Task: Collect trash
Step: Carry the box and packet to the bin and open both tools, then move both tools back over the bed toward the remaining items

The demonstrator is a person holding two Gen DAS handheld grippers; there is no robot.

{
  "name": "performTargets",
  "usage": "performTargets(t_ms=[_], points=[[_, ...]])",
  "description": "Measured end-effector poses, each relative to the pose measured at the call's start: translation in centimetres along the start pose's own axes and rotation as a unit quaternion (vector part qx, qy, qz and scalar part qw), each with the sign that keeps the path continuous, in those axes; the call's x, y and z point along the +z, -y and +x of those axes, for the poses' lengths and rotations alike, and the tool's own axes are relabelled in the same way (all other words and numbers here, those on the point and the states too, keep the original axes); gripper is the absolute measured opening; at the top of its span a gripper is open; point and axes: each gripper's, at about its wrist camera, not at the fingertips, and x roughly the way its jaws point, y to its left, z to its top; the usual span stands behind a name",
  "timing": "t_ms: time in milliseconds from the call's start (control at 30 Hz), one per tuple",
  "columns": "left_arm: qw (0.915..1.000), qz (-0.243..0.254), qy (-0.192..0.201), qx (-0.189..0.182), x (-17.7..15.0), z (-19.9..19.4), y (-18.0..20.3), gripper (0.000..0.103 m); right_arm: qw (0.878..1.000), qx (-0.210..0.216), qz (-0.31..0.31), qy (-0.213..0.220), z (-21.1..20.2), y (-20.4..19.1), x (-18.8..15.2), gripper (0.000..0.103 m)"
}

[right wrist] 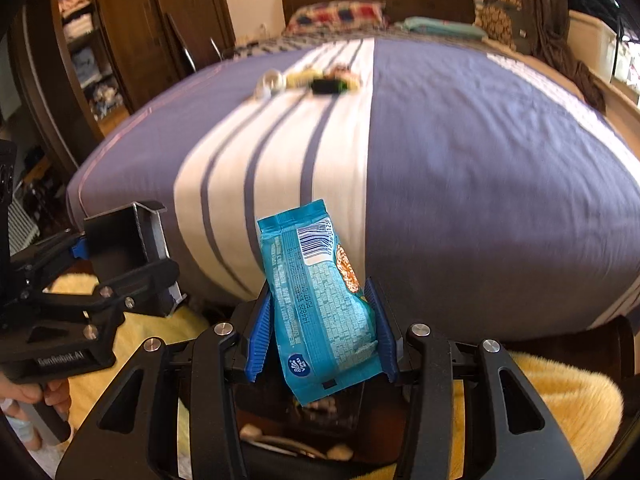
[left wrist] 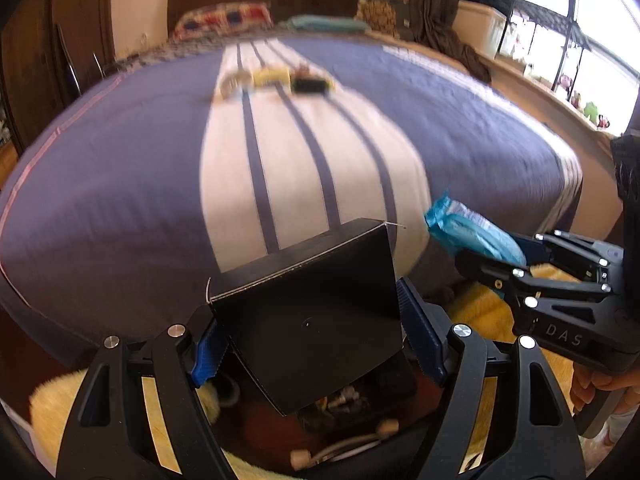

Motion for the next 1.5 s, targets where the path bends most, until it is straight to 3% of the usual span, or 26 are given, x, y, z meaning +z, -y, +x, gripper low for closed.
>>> performTargets(t_ms=[367, 600, 833, 1100, 1233, 1367, 1500], points=[[0.9933, -0.032, -0.108, -0.027, -5.5, 7.5, -1.3, 0.073, 0.994, 0.011, 0.02, -0.105, 6.5, 0.5, -4.5, 0.045], [0.9824, -0.043, -0.177, -0.044, -8.2, 12.2, -1.7, 0.073, 0.987, 0.013, 0.042, -0.156, 9.8, 1.1, -6.2, 0.045], [0.9726, -0.052, -0.22, -0.055, -9.4, 14.8, -2.2, 0.073, 0.981, 0.015, 0.057, -0.186, 12.2, 1.2, -6.2, 0.047], [0.9698, -0.04, -0.235, -0.052, -9.9, 15.1, -1.7, 0.074, 0.979, 0.017, 0.065, -0.192, 12.8, 1.6, -5.5, 0.051], [0.9697, -0.032, -0.237, -0.049, -9.8, 15.2, -1.4, 0.076, 0.979, 0.017, 0.073, -0.188, 12.8, 2.1, -5.4, 0.06], [0.9726, -0.032, -0.227, -0.042, -9.3, 14.6, -1.5, 0.086, 0.98, 0.013, 0.076, -0.181, 12.3, 2.3, -5.2, 0.065], [0.9756, -0.03, -0.215, -0.029, -8.9, 13.7, -1.8, 0.092, 0.984, 0.004, 0.077, -0.163, 11.4, 2.4, -4.8, 0.081]])
